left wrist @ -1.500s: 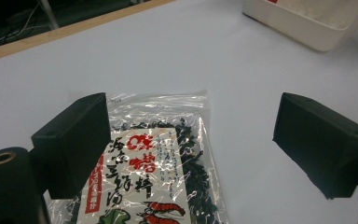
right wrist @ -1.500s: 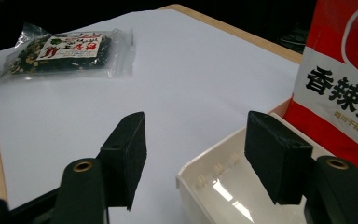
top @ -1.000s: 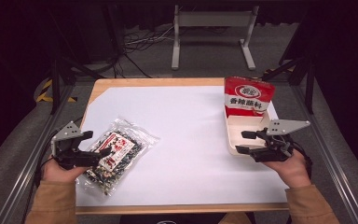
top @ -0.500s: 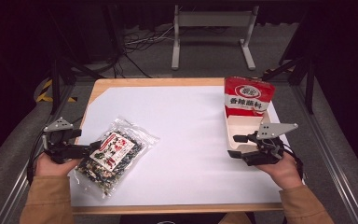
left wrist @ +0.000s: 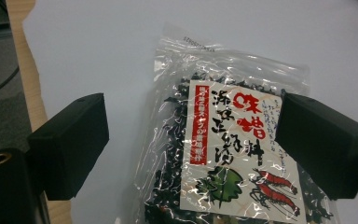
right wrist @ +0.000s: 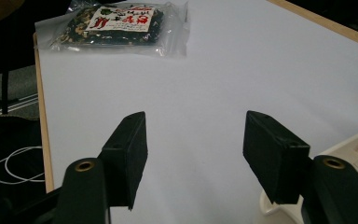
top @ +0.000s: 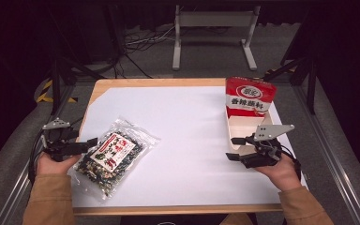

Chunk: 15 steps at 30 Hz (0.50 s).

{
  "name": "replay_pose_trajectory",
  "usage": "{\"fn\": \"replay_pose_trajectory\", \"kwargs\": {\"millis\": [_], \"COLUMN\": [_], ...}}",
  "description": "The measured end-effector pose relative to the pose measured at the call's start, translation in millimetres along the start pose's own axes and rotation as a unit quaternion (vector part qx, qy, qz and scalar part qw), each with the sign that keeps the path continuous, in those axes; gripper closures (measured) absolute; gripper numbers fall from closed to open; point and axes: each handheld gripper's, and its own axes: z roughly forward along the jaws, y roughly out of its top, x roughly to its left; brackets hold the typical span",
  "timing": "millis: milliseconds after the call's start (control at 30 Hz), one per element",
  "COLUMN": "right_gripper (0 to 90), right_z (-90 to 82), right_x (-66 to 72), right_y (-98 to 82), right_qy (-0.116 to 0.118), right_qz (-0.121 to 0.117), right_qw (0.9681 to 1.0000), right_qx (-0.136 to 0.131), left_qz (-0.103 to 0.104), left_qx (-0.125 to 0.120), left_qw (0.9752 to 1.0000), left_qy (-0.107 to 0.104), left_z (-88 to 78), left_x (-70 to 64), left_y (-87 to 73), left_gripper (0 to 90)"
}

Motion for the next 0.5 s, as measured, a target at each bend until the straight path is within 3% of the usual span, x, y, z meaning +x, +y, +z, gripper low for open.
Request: {"fn": "replay_pose_trajectory", "kwargs": {"millis": [167, 400, 500], "right_gripper": [39.5, 39.4, 39.4], "right_z": [2.5, 4.5, 5.7], "right_x": [1.3, 2.2, 3.0], "right_y": [-0.1, -0.9, -1.1], "right_qy": [0.003, 0.003, 0.003], "right_qz": [-0.002, -0.003, -0.005], "right_qw": [1.0, 1.0, 0.9999], "right_qx": [0.003, 0.007, 0.009], "left_qz": [-0.005, -0.023, -0.025], "left_qx": [0.034, 0.056, 0.081], "left_qw": [0.9994, 0.9982, 0.9964], "left_qy": [0.003, -0.003, -0.004], "left_z": [17.8, 30.8, 40.1], "left_x": [7.3, 14.1, 15.8], "left_y": [-2.9, -7.3, -8.8], "left_gripper": [14.4, 16.5, 19.2]}}
